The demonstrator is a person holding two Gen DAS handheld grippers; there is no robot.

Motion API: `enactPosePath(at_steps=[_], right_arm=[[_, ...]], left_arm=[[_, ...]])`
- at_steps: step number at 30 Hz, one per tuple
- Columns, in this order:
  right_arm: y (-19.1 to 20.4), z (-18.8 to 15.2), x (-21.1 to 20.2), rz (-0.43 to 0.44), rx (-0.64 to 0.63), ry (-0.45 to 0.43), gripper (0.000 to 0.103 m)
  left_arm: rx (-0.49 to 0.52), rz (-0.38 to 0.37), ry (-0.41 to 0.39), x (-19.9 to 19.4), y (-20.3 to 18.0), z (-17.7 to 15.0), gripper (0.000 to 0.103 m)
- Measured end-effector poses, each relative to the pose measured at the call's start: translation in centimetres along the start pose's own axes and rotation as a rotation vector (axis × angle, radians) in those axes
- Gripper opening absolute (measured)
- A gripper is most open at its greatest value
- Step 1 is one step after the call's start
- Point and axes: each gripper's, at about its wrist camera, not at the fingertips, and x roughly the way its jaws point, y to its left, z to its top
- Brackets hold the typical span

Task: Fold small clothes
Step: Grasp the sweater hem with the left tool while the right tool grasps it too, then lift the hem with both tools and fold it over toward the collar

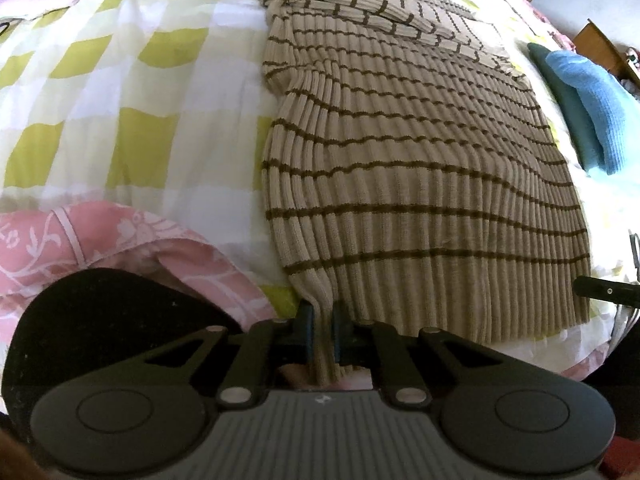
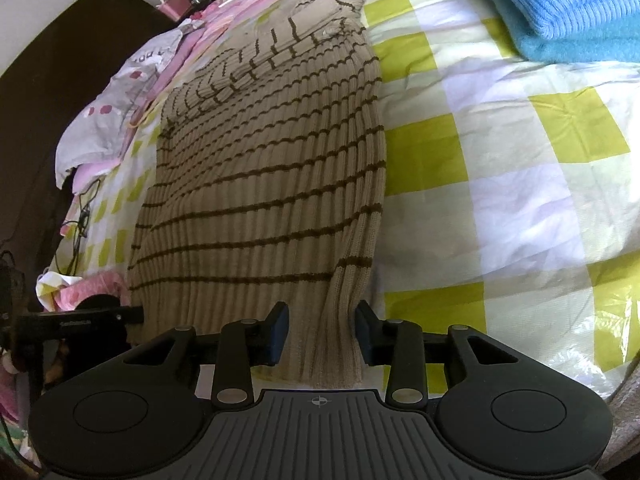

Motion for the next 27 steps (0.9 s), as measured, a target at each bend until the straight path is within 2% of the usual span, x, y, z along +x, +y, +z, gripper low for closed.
enactPosePath(at_steps=[3,5,7,10,21,27], right_arm=[[-0.2,-0.1,0.0,0.012,0.015,-0.005,0.033],[-0.2,-0.2,0.0,0.02,0.018,-0.006,0.026],[-0.1,-0.4,0.1,0.025,0.022,-0.004,0.016],[-0.1,-0.5,0.0,0.047,0.035,-0.013,0.012],[0.5,0.9,-2.4,0.232,0.12,-0.15,0.009],[0.8,2.9,-3.2,0.344,0.193,-0.247,0.009]], left_arm=[[-0.008,-0.014,0.003,0.1,0.2,0.2,0.015],[-0.016,-0.022,-0.004,-0.1,0.3,0.1,0.014],[-0.016,-0.028,-0.022,-0.3,0.3,-0.1,0.013],[-0.017,-0.064,-0.065,-1.0,0.4,-0.2,0.013],[-0.128,-0.309,-0.281,-3.5,1.3,1.3,0.013],[-0.184,-0.396,-0.397,-4.3,1.8,3.5,0.013]])
